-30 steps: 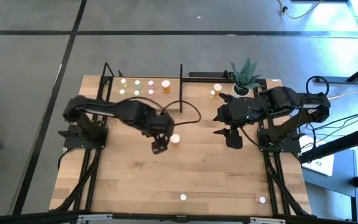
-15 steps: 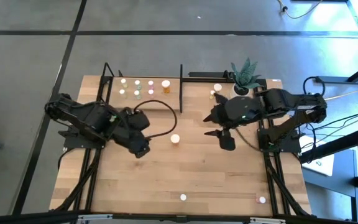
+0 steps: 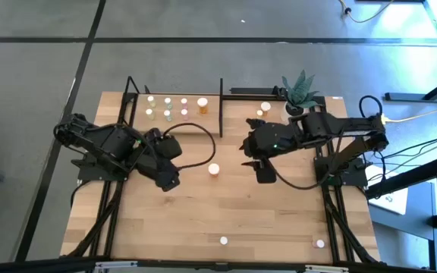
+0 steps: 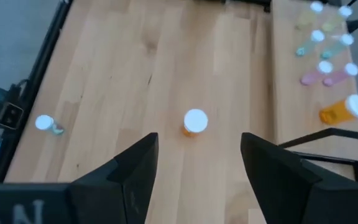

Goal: Pick and place medicine bottles onto shelf by color
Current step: Put the bottom orange pill bottle on the shelf and align it with the other orange pill bottle

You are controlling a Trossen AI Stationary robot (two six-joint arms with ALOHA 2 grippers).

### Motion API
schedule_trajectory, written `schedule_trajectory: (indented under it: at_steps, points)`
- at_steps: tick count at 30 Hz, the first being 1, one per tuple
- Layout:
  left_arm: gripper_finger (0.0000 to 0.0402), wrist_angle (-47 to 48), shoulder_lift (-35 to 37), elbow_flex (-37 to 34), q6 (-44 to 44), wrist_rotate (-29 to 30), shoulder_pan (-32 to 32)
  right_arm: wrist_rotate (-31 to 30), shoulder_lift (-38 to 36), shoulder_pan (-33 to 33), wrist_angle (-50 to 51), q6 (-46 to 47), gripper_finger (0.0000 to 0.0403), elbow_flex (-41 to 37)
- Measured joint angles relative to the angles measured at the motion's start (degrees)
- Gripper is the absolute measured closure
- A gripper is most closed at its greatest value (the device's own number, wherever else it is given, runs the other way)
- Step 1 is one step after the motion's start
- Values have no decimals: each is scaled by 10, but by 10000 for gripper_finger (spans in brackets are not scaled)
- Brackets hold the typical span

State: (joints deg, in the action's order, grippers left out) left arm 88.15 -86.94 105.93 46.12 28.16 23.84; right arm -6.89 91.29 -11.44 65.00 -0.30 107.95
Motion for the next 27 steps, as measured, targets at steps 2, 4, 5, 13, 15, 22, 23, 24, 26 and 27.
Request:
schedule_trajectory:
  at_steps: [2,4,5,13,15,22,23,24,26,27]
  points:
    - [89,-40,0,-15,-45,-10,-21,-1,0,0,17,0,172,27]
    - [89,-89,-1,-36,-101,-36,-46,0,-2,0,43,0,172,60]
    - [89,-117,-1,-48,-132,-53,-58,2,-3,-2,52,0,172,73]
    - [89,-365,-1,-203,-399,-192,-149,5,-3,-16,116,-1,172,159]
    - [89,-414,-1,-243,-431,-221,-165,5,-3,-16,119,-2,172,167]
    - [89,-543,-1,-354,-466,-258,-198,5,-2,-16,136,-1,172,167]
    - [89,-549,-1,-362,-467,-254,-199,5,-1,-16,136,0,172,167]
    - [89,-550,-1,-368,-467,-252,-200,5,-1,-16,136,1,172,166]
    - [89,-539,-1,-372,-464,-248,-201,5,-1,-16,123,0,172,151]
    - [89,-533,-1,-371,-462,-247,-201,5,-1,-16,112,0,172,138]
